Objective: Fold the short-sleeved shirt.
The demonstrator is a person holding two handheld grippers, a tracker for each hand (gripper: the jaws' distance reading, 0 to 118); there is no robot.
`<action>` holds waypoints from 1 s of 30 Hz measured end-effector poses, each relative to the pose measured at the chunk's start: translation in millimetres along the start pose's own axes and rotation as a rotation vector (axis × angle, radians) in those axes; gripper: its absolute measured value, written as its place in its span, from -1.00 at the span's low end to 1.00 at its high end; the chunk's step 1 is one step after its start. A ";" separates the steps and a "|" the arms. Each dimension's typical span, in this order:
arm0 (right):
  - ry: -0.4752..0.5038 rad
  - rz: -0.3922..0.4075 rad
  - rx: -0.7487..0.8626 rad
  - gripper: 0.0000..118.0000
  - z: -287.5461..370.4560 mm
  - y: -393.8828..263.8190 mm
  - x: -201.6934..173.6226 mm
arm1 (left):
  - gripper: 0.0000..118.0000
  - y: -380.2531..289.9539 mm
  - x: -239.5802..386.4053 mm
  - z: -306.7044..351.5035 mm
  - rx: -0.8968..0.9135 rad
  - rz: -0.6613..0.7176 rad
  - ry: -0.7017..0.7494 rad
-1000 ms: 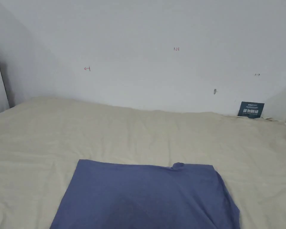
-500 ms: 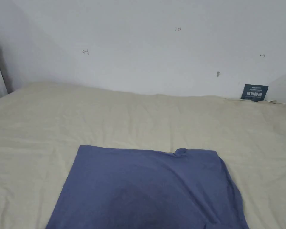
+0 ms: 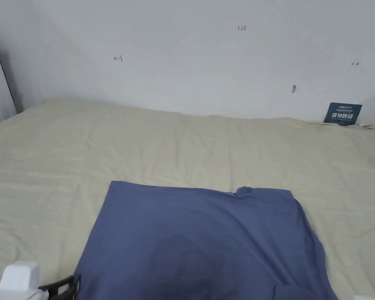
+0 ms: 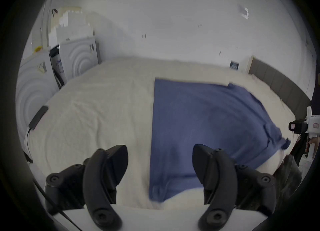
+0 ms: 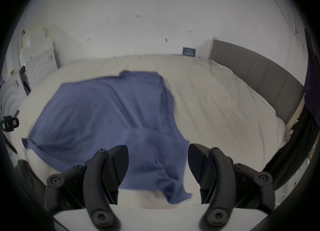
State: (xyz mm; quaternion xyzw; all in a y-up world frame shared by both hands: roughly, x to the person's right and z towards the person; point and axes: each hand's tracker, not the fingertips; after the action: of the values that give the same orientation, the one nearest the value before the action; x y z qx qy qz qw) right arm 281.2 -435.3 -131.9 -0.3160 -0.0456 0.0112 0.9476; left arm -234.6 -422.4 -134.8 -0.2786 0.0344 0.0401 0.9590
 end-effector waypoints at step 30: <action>0.020 0.036 0.243 -0.99 -28.7 33.6 -43.0 | -1.00 27.5 50.0 -28.3 0.137 0.046 0.045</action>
State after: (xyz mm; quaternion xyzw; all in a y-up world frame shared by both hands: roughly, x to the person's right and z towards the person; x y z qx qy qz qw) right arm 241.3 -427.7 -178.3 -0.1996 -0.0289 0.0307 0.9790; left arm -188.7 -411.6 -177.7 -0.2122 0.0649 0.0533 0.9736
